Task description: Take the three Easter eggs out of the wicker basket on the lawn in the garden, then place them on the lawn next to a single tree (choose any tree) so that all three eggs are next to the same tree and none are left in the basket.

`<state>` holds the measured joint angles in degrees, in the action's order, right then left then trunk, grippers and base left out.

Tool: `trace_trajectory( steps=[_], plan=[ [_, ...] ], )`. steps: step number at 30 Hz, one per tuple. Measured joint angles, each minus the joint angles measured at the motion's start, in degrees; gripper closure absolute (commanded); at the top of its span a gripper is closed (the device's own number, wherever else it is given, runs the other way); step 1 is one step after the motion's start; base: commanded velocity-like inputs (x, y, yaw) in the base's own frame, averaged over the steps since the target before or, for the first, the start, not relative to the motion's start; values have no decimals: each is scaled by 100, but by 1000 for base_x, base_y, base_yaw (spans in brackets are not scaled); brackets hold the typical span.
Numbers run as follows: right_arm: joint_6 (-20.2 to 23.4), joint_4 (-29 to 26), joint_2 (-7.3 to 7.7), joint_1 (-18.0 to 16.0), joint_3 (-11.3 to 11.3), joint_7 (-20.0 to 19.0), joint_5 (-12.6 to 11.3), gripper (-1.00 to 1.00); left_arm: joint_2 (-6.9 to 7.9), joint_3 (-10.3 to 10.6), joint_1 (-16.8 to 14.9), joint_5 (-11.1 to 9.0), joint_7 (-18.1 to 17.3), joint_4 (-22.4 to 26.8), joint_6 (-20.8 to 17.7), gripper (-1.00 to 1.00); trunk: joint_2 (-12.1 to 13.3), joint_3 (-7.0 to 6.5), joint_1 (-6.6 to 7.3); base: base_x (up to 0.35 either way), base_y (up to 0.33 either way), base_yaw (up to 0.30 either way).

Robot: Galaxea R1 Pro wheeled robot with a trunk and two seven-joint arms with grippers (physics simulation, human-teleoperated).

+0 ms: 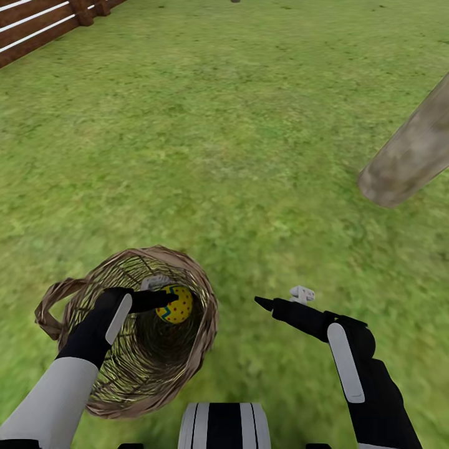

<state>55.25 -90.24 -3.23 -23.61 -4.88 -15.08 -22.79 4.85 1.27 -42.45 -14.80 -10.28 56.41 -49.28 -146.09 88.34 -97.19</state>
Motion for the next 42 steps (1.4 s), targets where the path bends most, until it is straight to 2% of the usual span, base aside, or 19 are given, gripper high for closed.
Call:
trace_trajectory(
  steps=[9, 27, 31, 40, 42],
  plan=[
    [1, -8, -2, 0, 1, -6, 0, -100, 1, -3, 8, 46, 13, 54, -343, -100, 0, 0, 0, 0, 0, 0],
    [-1, -9, -4, 0, 3, -5, 1, -100, 1, 10, 7, 44, -20, 8, -368, -100, 0, 0, 0, 0, 0, 0],
    [1, -9, -4, 0, 3, -4, 1, -100, 8, 16, 10, 272, -396, -27, -350, -100, 1, 1, -1, 0, 0, 0],
    [-1, -9, -4, 0, 3, -7, 1, -100, 11, 20, 9, 280, -544, -12, -349, -100, 1, 0, -1, 0, 0, 0],
    [0, -9, -4, 0, 3, -7, 4, -100, 11, 20, 10, 282, -544, -12, -349, -100, -2, 44, -7, 0, 0, 0]
  ],
)
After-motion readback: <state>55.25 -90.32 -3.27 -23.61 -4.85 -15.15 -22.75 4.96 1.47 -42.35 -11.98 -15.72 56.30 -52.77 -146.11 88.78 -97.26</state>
